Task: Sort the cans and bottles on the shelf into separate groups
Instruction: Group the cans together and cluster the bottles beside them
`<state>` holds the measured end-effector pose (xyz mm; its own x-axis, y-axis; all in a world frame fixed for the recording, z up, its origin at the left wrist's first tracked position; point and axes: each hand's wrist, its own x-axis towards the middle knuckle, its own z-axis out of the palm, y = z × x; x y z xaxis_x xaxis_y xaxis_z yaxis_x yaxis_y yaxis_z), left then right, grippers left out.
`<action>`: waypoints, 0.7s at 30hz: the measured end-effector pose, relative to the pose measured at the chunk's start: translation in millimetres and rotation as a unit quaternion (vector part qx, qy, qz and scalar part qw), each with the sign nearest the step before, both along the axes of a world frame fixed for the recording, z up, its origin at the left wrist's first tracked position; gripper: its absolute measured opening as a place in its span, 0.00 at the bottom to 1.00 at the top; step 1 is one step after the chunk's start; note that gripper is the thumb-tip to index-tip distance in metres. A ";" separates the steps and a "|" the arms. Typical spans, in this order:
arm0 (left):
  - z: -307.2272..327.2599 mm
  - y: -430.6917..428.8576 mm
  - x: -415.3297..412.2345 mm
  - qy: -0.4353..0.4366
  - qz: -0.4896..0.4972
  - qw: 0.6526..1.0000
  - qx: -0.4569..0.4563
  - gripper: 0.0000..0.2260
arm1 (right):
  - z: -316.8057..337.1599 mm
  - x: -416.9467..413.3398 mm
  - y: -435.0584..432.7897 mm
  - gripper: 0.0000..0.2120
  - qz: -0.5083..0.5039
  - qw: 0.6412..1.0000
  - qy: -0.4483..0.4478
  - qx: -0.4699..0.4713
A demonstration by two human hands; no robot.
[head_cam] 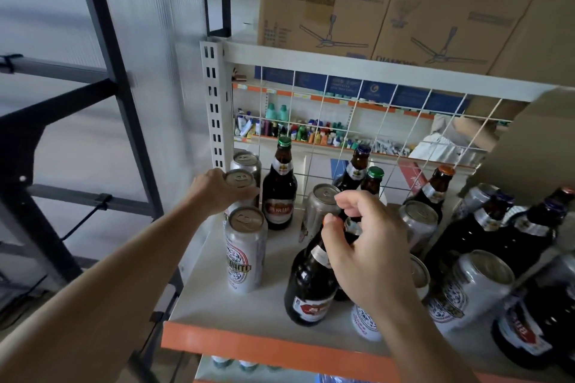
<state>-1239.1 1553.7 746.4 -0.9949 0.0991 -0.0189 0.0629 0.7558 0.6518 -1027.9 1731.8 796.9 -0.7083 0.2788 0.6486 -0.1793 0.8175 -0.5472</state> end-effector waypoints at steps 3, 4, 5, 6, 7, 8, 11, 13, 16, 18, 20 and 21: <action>-6.5 1.7 -2.2 -0.018 -0.024 0.999 0.024 0.38 | -0.3 -1.3 -0.4 0.11 0.007 1.000 -0.003 -0.002; -6.5 2.9 -1.8 -0.017 -0.026 0.999 0.035 0.38 | -0.4 -1.4 0.1 0.11 0.008 1.000 -0.005 -0.002; -5.7 4.4 -0.7 -0.012 -0.028 0.999 0.040 0.37 | -0.5 -1.1 1.0 0.11 0.008 1.000 -0.006 -0.002; -5.6 6.0 -0.1 -0.005 -0.029 0.999 0.045 0.35 | -0.5 -1.1 2.4 0.12 0.008 1.000 -0.006 -0.002; -5.0 8.1 1.2 0.003 -0.032 0.998 0.053 0.34 | -0.6 -1.1 3.8 0.12 0.007 1.000 -0.006 -0.001; -4.3 10.1 2.2 0.007 -0.038 0.997 0.063 0.34 | -0.8 -1.1 5.1 0.12 0.006 1.000 -0.006 -0.001; -4.8 14.1 1.5 0.010 -0.053 0.996 0.066 0.33 | -1.7 -1.3 7.6 0.11 0.005 1.000 -0.010 0.002; -6.7 11.1 -2.9 -0.006 -0.054 0.996 0.069 0.38 | -3.1 -1.3 8.4 0.11 0.005 1.000 -0.012 0.003; -11.6 -0.3 -4.9 -0.063 -0.047 0.989 0.123 0.41 | -3.8 -1.8 9.1 0.11 0.006 1.000 -0.016 -0.005; -12.6 -6.2 1.7 -0.117 -0.038 0.972 0.203 0.38 | -3.9 -2.2 8.5 0.11 0.008 1.000 -0.016 -0.008; -18.8 -9.0 6.5 -0.166 -0.046 0.954 0.247 0.30 | -4.1 -3.0 6.4 0.11 0.014 1.000 -0.021 -0.010; -23.2 -9.9 8.8 -0.181 -0.050 0.949 0.252 0.24 | -4.4 -3.4 5.1 0.12 0.017 0.999 -0.026 -0.012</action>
